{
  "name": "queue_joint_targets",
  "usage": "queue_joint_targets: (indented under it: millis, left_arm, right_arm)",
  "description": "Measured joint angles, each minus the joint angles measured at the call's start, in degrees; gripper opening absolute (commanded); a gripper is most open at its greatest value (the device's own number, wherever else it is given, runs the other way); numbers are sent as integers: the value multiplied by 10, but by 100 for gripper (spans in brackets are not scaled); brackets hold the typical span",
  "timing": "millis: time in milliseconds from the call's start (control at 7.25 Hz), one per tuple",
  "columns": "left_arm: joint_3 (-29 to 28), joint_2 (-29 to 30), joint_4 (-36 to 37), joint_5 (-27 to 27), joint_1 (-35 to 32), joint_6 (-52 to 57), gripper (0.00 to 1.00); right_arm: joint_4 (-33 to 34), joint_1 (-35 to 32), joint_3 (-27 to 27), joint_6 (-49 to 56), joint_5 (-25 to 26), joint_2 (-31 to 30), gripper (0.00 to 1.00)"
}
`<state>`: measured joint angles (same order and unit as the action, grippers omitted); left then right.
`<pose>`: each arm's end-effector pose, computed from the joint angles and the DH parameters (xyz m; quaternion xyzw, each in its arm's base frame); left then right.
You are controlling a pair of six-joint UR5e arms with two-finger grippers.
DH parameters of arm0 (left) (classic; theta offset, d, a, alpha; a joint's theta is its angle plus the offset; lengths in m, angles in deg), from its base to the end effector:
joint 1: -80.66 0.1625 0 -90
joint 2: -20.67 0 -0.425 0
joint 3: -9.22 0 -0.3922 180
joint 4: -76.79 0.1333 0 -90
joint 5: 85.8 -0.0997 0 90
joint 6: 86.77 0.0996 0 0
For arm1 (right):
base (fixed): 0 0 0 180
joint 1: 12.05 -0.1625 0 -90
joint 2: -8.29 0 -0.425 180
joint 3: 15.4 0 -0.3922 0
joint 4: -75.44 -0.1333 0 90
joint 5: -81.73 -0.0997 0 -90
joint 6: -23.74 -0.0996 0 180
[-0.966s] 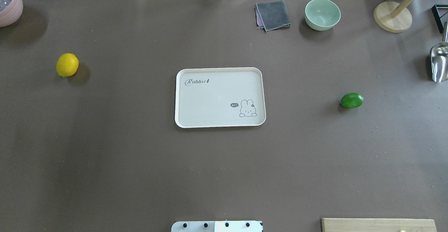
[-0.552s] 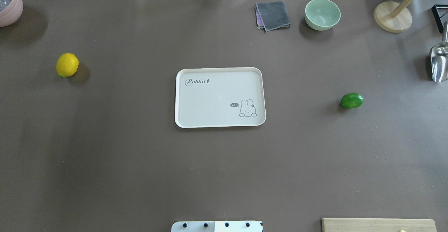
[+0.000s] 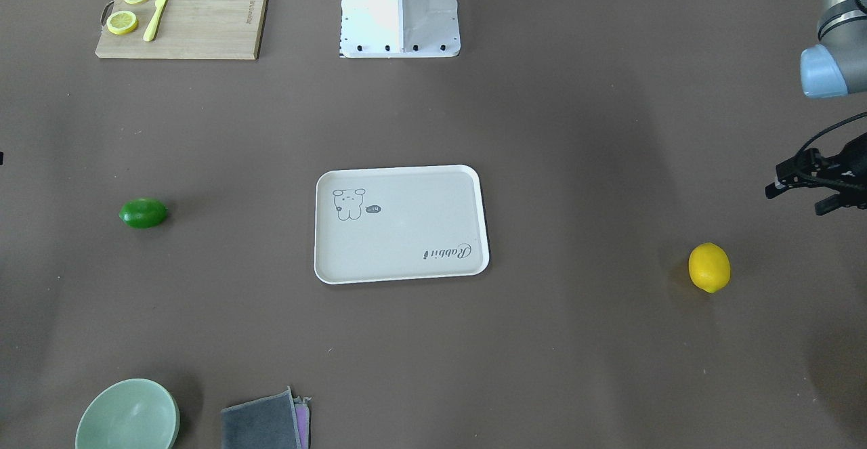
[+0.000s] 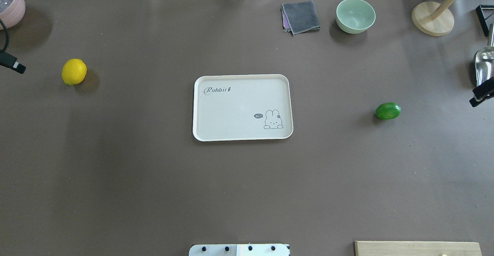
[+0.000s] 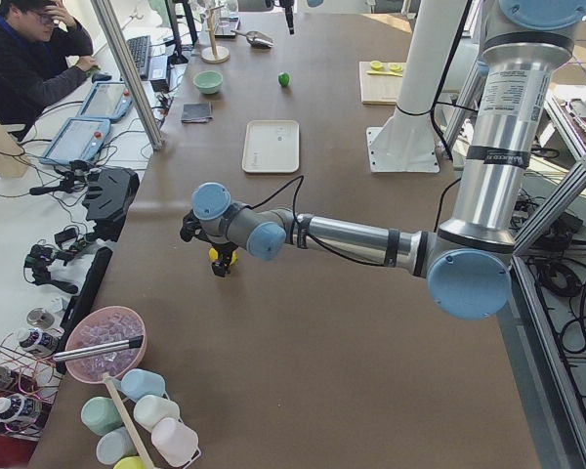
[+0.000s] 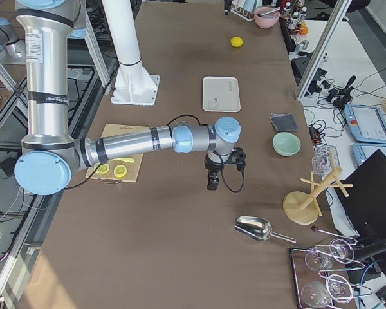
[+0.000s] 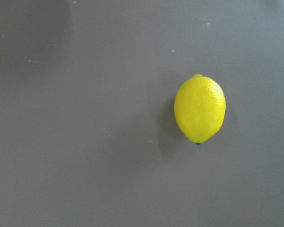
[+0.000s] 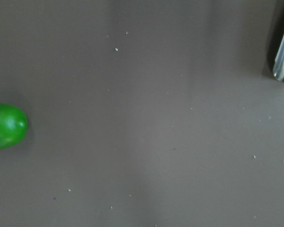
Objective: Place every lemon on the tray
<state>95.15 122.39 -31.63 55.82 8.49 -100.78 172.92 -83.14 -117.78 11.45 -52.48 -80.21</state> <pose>0.1286 -0.5803 0.5382 0.0789 0.4636 0.1274 0.8733 -0.1013 -0.4927 0.5531 -0.0512 -0.3758 -0.0744 0.9223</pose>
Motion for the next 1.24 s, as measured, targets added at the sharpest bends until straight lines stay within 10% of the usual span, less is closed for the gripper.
queue_joint_targets:
  millis: [1241]
  left_arm:
    - [-158, 113, -24, -102, 98, -3, 97]
  right_arm:
    - [-1, 29, 29, -12, 1, 20, 100]
